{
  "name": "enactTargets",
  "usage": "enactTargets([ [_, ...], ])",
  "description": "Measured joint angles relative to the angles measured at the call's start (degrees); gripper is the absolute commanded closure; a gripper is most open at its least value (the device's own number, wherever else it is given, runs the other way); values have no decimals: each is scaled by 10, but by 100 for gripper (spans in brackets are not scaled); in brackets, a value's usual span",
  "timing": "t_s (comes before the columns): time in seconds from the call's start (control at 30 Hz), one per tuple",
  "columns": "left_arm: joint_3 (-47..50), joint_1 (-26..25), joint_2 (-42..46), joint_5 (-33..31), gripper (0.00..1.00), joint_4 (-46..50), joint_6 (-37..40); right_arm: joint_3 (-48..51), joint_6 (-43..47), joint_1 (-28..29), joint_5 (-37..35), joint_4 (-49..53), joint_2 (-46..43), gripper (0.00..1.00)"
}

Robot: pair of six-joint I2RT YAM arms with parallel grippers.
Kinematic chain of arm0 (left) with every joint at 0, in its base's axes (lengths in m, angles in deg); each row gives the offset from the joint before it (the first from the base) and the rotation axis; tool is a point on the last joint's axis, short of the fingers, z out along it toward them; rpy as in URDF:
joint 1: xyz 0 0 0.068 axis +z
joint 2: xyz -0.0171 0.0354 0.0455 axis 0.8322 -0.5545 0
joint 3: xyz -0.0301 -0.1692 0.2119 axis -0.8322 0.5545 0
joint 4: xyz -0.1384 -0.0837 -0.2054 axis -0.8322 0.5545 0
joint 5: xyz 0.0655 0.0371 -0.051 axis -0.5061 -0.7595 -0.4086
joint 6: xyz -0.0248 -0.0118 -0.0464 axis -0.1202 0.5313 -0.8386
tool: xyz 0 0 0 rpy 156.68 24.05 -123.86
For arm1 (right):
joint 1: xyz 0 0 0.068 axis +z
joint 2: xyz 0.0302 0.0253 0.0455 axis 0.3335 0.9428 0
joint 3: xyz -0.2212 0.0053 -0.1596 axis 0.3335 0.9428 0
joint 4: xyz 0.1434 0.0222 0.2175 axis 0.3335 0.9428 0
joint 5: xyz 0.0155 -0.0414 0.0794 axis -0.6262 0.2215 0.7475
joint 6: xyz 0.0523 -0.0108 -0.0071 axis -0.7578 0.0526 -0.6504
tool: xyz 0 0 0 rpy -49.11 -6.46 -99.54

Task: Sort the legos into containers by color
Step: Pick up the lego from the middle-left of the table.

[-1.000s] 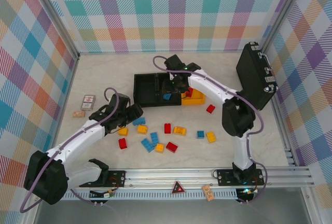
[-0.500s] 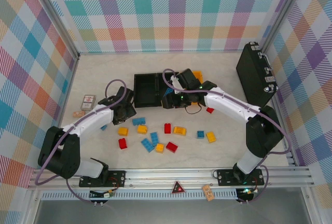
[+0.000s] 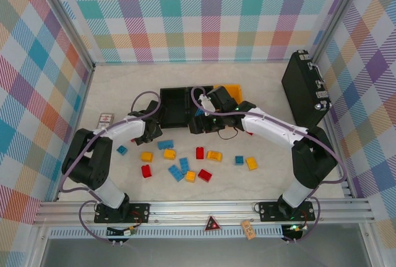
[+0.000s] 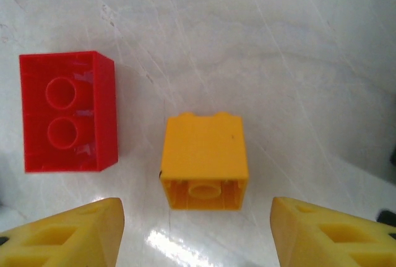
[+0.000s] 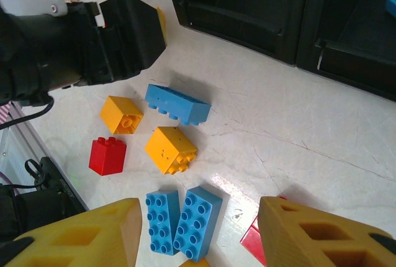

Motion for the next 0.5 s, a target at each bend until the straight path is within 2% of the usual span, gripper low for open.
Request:
enactTargets([
  [0.2, -17, 4, -25, -14, 49, -9, 9, 4, -2, 2, 0, -2, -2, 48],
  [0.3, -18, 5, -36, -18, 61, -21, 14, 9, -4, 2, 0, -4, -4, 48],
  [0.5, -26, 7, -46, -20, 68, -23, 21, 9, -9, 2, 0, -4, -4, 48],
])
